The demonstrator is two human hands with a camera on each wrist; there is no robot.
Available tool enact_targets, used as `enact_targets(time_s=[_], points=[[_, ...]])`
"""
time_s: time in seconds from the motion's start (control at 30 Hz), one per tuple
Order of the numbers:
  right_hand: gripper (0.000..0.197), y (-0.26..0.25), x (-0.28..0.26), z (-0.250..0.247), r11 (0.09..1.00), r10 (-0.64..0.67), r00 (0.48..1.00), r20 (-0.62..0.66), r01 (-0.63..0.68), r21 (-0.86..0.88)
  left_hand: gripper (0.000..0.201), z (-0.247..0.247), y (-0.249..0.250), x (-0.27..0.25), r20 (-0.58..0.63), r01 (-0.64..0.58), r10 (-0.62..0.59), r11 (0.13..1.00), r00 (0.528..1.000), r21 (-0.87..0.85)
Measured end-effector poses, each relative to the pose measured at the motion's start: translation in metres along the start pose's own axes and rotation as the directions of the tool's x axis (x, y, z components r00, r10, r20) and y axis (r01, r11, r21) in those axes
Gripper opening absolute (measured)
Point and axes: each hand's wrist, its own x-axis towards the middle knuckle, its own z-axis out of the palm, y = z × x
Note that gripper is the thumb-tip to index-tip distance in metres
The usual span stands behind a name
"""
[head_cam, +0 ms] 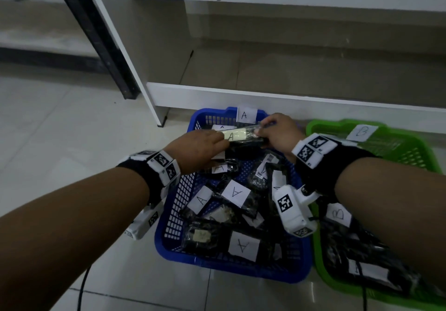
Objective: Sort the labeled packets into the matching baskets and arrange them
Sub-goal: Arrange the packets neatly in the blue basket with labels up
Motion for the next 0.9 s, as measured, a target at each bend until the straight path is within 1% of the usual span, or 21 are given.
enact_targets(time_s=[0.07, 0.13, 0.23, 0.3, 0.33, 0.4, 0.43, 0.47, 0.5, 0.53, 0.57, 0.63, 0.67, 0.7, 0.77, 0.8, 0.9], points=[[0.032, 0.003, 0.003, 0.009, 0.998, -0.021, 1.0, -0.008, 0.02, -0.067, 0.064, 0.006, -0.004, -0.005, -0.003, 0.067, -0.067, 0.997, 0.998, 0.031], [0.038, 0.002, 0.007, 0.013, 0.991, -0.016, 0.999, 0.035, 0.021, -0.135, 0.079, 0.01, -0.009, -0.009, 0.038, 0.129, -0.13, 0.991, 0.991, 0.025], [0.042, 0.002, 0.009, 0.009, 0.945, -0.009, 0.992, 0.129, 0.05, -0.323, 0.088, 0.017, -0.013, -0.012, 0.074, 0.147, -0.15, 0.988, 0.986, 0.04], [0.039, 0.006, 0.008, 0.0, 0.888, -0.043, 0.99, 0.137, 0.101, -0.448, 0.089, 0.022, -0.011, -0.01, 0.11, 0.141, -0.144, 0.99, 0.983, 0.027], [0.038, 0.008, 0.005, -0.004, 0.821, -0.076, 0.987, 0.142, 0.142, -0.552, 0.088, 0.025, -0.01, -0.008, 0.126, 0.133, -0.135, 0.991, 0.983, 0.026], [0.038, 0.018, 0.0, -0.01, 0.619, -0.13, 0.97, 0.205, 0.241, -0.747, 0.086, 0.028, -0.009, -0.006, 0.157, 0.123, -0.128, 0.991, 0.979, 0.042], [0.039, 0.024, -0.003, -0.012, 0.521, -0.127, 0.96, 0.25, 0.279, -0.807, 0.088, 0.03, -0.009, -0.004, 0.165, 0.124, -0.131, 0.991, 0.978, 0.05], [0.04, 0.027, -0.007, -0.012, 0.443, -0.096, 0.954, 0.283, 0.296, -0.846, 0.092, 0.03, -0.009, -0.003, 0.175, 0.126, -0.135, 0.99, 0.975, 0.06], [0.042, 0.031, -0.009, -0.012, 0.38, -0.064, 0.951, 0.302, 0.303, -0.874, 0.096, 0.029, -0.008, -0.002, 0.188, 0.133, -0.144, 0.988, 0.972, 0.073], [0.045, 0.033, -0.011, -0.011, 0.338, -0.038, 0.949, 0.312, 0.306, -0.89, 0.098, 0.029, -0.007, -0.001, 0.193, 0.143, -0.157, 0.986, 0.969, 0.089], [0.049, 0.034, -0.011, -0.01, 0.326, -0.023, 0.949, 0.315, 0.305, -0.895, 0.098, 0.029, -0.005, 0.0, 0.187, 0.155, -0.171, 0.983, 0.967, 0.099], [0.059, 0.03, -0.012, -0.009, 0.374, -0.022, 0.947, 0.321, 0.305, -0.876, 0.095, 0.029, -0.002, 0.002, 0.17, 0.19, -0.205, 0.976, 0.964, 0.105], [0.062, 0.026, -0.013, -0.009, 0.387, -0.014, 0.944, 0.329, 0.308, -0.869, 0.095, 0.029, -0.001, 0.003, 0.166, 0.203, -0.219, 0.973, 0.962, 0.106], [0.061, 0.022, -0.013, -0.009, 0.376, 0.003, 0.94, 0.34, 0.314, -0.872, 0.096, 0.029, 0.0, 0.004, 0.159, 0.208, -0.223, 0.972, 0.962, 0.105], [0.052, 0.016, -0.013, -0.009, 0.336, 0.045, 0.927, 0.372, 0.337, -0.879, 0.098, 0.027, 0.002, 0.005, 0.173, 0.21, -0.227, 0.971, 0.958, 0.111], [0.048, 0.014, -0.014, -0.009, 0.338, 0.064, 0.917, 0.394, 0.352, -0.873, 0.098, 0.026, 0.002, 0.005, 0.189, 0.212, -0.232, 0.97, 0.954, 0.12], [0.037, 0.012, -0.015, -0.009, 0.399, 0.039, 0.896, 0.442, 0.392, -0.829, 0.095, 0.027, 0.004, 0.007, 0.207, 0.218, -0.241, 0.968, 0.948, 0.127]])
